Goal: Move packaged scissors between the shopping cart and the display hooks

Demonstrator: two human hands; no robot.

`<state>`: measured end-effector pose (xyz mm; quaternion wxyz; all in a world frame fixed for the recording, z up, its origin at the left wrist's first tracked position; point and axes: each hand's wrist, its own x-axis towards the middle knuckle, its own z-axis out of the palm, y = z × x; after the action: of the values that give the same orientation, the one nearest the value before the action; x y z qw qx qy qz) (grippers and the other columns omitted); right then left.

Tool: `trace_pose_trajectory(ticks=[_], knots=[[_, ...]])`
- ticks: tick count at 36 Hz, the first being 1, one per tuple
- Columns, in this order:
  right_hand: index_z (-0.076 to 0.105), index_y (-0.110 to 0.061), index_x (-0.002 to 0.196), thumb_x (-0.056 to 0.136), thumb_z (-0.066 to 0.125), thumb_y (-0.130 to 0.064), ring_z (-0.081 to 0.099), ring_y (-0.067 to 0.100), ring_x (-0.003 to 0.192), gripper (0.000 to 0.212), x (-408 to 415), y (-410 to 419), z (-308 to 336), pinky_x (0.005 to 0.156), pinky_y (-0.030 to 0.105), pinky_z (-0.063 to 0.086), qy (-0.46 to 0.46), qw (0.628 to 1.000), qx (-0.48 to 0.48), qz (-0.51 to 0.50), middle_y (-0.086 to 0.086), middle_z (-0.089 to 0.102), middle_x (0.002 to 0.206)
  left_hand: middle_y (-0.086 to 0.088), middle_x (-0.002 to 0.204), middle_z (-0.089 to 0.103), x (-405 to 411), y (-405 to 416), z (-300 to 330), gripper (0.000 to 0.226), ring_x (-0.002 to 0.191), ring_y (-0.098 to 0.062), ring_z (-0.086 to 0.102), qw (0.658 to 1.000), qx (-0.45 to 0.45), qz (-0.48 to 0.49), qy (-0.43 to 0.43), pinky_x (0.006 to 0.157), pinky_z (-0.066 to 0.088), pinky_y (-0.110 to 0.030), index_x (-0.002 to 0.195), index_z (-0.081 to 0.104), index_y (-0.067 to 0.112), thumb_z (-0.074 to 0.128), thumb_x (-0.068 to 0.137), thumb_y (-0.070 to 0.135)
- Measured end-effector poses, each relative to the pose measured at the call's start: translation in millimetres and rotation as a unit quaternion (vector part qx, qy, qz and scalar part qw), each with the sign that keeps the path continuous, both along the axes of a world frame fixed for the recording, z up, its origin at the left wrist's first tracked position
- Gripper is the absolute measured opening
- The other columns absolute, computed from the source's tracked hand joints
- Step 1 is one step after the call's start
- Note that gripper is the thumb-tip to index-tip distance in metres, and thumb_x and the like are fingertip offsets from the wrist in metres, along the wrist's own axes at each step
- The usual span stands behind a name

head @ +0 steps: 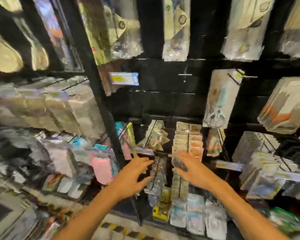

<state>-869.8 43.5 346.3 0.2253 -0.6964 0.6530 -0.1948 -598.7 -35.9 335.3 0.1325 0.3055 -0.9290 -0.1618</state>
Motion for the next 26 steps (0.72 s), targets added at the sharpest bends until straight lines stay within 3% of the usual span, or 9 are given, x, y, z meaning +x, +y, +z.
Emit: trace_pose_trajectory(ticks=[2,6,10,12,15,18,20,22,26], knots=[[0.038,-0.037,0.149,0.1,0.058,-0.038,0.035,0.014,0.145,0.053,35,2,-6,0.115,0.03,0.034,0.003,0.999,0.005,0.041,-0.011,0.035,0.155,0.006,0.154,0.039,44,18,-8,0.063,0.142,-0.009,0.033,0.999,0.014,0.027,0.011,0.118,0.029,-0.028,0.151,0.04,0.028,0.045,0.096,0.057],[0.038,-0.035,0.151,0.1,0.057,-0.04,0.029,0.009,0.148,0.054,106,7,-27,0.12,0.033,0.031,0.012,0.994,0.034,0.099,-0.011,0.032,0.16,0.009,0.156,0.037,134,57,-29,0.074,0.144,-0.008,0.031,0.995,0.02,0.093,0.014,0.118,0.027,-0.025,0.152,0.037,0.032,0.028,0.092,0.074],[0.043,-0.037,0.147,0.099,0.058,-0.042,0.033,0.006,0.145,0.05,175,15,-52,0.119,0.027,0.029,0.021,0.986,0.061,0.156,-0.013,0.039,0.155,0.008,0.154,0.039,217,97,-61,0.064,0.142,-0.009,0.034,0.984,0.057,0.169,0.024,0.114,0.023,-0.016,0.152,0.039,0.031,0.044,0.094,0.06],[0.043,-0.039,0.146,0.098,0.059,-0.044,0.035,0.005,0.143,0.05,201,18,-65,0.119,0.03,0.032,0.021,0.981,0.079,0.175,-0.016,0.04,0.153,0.005,0.152,0.043,252,116,-78,0.062,0.137,-0.01,0.041,0.976,0.084,0.199,0.031,0.111,0.025,-0.01,0.149,0.042,0.031,0.045,0.094,0.059],[0.041,-0.039,0.147,0.099,0.058,-0.042,0.036,-0.001,0.137,0.05,247,25,-80,0.111,0.016,0.028,0.031,0.973,0.106,0.205,-0.024,0.038,0.147,0.007,0.152,0.043,304,149,-102,0.066,0.139,-0.007,0.038,0.958,0.094,0.267,0.043,0.115,0.035,-0.026,0.147,0.037,0.04,0.033,0.091,0.074],[0.04,-0.033,0.148,0.101,0.056,-0.039,0.033,-0.006,0.129,0.05,292,31,-100,0.102,0.005,0.024,0.043,0.957,0.14,0.25,-0.027,0.032,0.139,0.017,0.154,0.031,346,180,-114,0.07,0.143,-0.001,0.027,0.934,0.109,0.336,0.043,0.111,0.021,-0.011,0.151,0.034,0.041,0.027,0.089,0.074],[0.041,-0.037,0.146,0.099,0.056,-0.045,0.033,-0.006,0.13,0.05,319,34,-111,0.109,0.012,0.027,0.048,0.946,0.163,0.275,-0.025,0.035,0.143,0.015,0.156,0.033,370,197,-118,0.06,0.144,-0.006,0.032,0.921,0.12,0.369,0.033,0.11,0.02,-0.013,0.151,0.035,0.038,0.041,0.097,0.061],[0.039,-0.052,0.138,0.092,0.052,-0.062,0.039,-0.003,0.133,0.048,342,31,-124,0.115,0.024,0.035,0.037,0.937,0.182,0.294,-0.023,0.039,0.146,0.013,0.156,0.037,392,214,-125,0.056,0.142,-0.01,0.037,0.907,0.137,0.397,0.032,0.112,0.028,-0.02,0.149,0.037,0.04,0.051,0.097,0.054],[0.043,-0.034,0.146,0.098,0.061,-0.04,0.039,-0.003,0.133,0.052,384,20,-145,0.107,0.015,0.034,0.048,0.915,0.217,0.336,-0.02,0.04,0.145,0.022,0.146,0.04,418,240,-130,0.063,0.133,0.0,0.039,0.881,0.153,0.445,0.052,0.106,0.033,-0.018,0.145,0.039,0.043,0.038,0.089,0.071]])
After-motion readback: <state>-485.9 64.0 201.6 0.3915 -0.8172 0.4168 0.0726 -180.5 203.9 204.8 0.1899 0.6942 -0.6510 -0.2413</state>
